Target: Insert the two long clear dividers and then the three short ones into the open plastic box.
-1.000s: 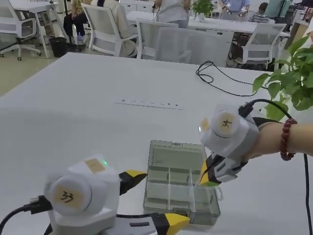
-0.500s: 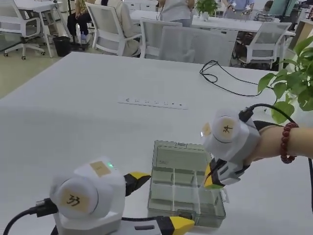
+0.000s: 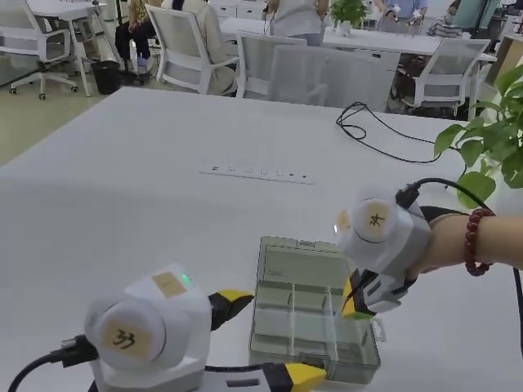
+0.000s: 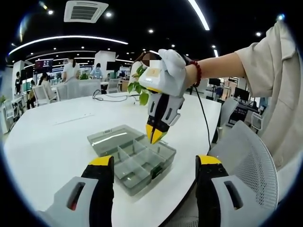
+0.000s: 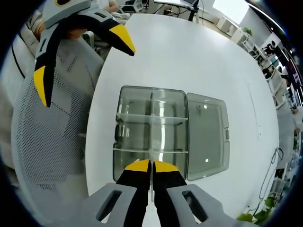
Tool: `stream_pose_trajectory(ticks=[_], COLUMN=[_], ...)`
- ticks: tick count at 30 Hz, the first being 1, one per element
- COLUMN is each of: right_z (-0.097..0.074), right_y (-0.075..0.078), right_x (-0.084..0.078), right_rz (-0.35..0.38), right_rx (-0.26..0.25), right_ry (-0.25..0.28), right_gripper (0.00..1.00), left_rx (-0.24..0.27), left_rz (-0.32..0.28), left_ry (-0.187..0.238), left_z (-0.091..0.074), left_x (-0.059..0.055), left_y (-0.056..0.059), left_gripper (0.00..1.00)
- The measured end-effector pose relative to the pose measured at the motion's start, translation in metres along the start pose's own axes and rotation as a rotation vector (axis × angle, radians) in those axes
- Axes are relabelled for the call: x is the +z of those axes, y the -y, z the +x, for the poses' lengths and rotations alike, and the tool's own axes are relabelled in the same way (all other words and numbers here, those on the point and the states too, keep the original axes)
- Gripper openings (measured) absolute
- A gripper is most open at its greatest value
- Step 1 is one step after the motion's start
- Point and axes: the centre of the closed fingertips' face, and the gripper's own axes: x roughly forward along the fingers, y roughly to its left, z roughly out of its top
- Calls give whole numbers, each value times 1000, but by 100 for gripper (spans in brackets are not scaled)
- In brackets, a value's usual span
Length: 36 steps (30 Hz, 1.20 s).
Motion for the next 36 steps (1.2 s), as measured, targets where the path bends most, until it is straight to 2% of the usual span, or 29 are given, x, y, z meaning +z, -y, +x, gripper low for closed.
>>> stream_pose_trajectory(ticks=[4, 13, 25, 36], right_z=[3, 11, 19, 33], right_y=[1, 0, -2, -3], right_x=[-1, -3, -6, -11], right_rz=[43, 57, 53, 73], right_rx=[30, 68, 82, 97], right_ry=[-5, -45, -53, -57], right_gripper=[2, 2, 2, 3], left_rx=[-1, 28, 46, 55], left_rz=[-3, 9, 18, 19], left_ry=[-2, 2, 0, 0], left_z=[1, -1, -2, -3], left_x=[-1, 0, 0, -1], left_y=[0, -5, -8, -10], left_gripper=[70, 68, 67, 66])
